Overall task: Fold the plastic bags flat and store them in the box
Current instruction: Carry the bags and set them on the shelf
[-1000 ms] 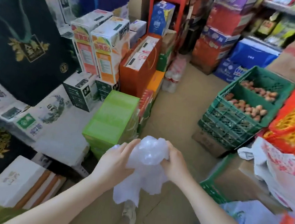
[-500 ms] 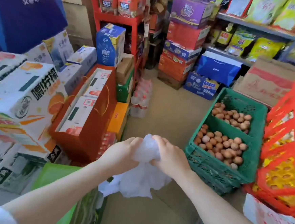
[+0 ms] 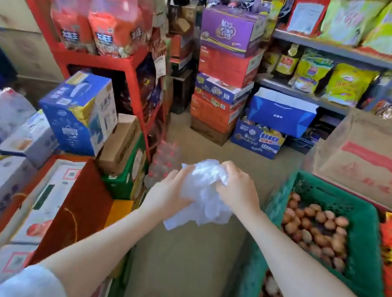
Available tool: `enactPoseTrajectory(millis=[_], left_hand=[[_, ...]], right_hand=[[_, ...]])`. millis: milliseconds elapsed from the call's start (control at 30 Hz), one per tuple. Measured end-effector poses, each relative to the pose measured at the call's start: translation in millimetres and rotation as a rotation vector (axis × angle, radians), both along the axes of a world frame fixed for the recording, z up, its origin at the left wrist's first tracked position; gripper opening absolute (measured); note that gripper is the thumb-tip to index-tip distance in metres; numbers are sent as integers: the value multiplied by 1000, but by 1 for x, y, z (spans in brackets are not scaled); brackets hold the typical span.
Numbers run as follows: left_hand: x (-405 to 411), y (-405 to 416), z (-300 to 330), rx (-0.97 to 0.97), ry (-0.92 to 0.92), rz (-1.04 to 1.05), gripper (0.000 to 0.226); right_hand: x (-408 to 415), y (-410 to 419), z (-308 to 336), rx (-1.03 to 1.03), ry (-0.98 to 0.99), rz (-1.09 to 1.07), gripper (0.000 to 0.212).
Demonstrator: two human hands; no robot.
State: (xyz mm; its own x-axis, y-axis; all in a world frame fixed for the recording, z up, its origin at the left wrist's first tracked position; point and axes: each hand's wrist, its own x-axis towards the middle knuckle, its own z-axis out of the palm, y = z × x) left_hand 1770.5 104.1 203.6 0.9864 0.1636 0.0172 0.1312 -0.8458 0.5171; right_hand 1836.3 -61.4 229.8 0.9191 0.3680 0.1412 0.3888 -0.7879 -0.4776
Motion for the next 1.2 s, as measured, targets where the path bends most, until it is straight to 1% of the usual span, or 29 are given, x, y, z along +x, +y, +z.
enactPoseTrajectory(millis=[67, 167, 267, 333, 400, 433, 500, 567, 600, 667, 733, 800, 867, 900, 967, 1000, 1067, 1133, 1200], left_hand=[[57, 26, 4, 69, -11, -19, 73], [147, 65, 8, 69, -65, -25, 67], [243, 105, 15, -95, -115, -6, 58], [301, 128, 22, -166, -123, 16, 53], [352, 147, 26, -258, -151, 0, 57], [374, 153, 28, -335, -165, -36, 64], [420, 162, 30, -419, -154, -144, 86], [469, 169, 33, -416, -100, -255, 99], [497, 174, 34, -407, -69, -291, 99], [551, 182, 36, -374, -21, -315, 92], [607, 182, 32, -354, -35, -261, 82], [664, 179, 33, -315, -117, -164, 76], [721, 179, 42, -253, -214, -84, 65], [750, 181, 48, -221, -260, -46, 61], [803, 193, 62, -207, -292, 48, 59], [826, 200, 68, -211, -296, 87, 57], [868, 214, 77, -219, -304, 126, 51], [907, 231, 84, -204, -319, 152, 44], [946, 251, 92, -157, -350, 175, 38]], right_hand=[[55, 19, 0, -6, -5, 16, 33], [139, 53, -2, 31, -27, -13, 34], [226, 90, -4, 168, 35, -99, 36], [280, 116, -2, 252, 86, -151, 36], [330, 141, 3, 333, 111, -162, 36], [354, 151, 6, 358, 140, -161, 39], [403, 166, 12, 342, 228, -122, 48], [453, 171, 16, 286, 291, -7, 59], [478, 172, 17, 249, 302, 80, 63], [529, 176, 18, 160, 307, 227, 68], [583, 182, 17, 124, 313, 274, 67], [644, 190, 17, 153, 267, 289, 63], [707, 197, 23, 191, 188, 288, 59], [739, 200, 29, 240, 156, 280, 57], [799, 204, 42, 364, 82, 233, 57], [827, 208, 50, 372, 27, 205, 56], [884, 217, 60, 285, -90, 181, 47], [936, 230, 67, 173, -119, 190, 38], [982, 242, 73, 121, -128, 185, 31]])
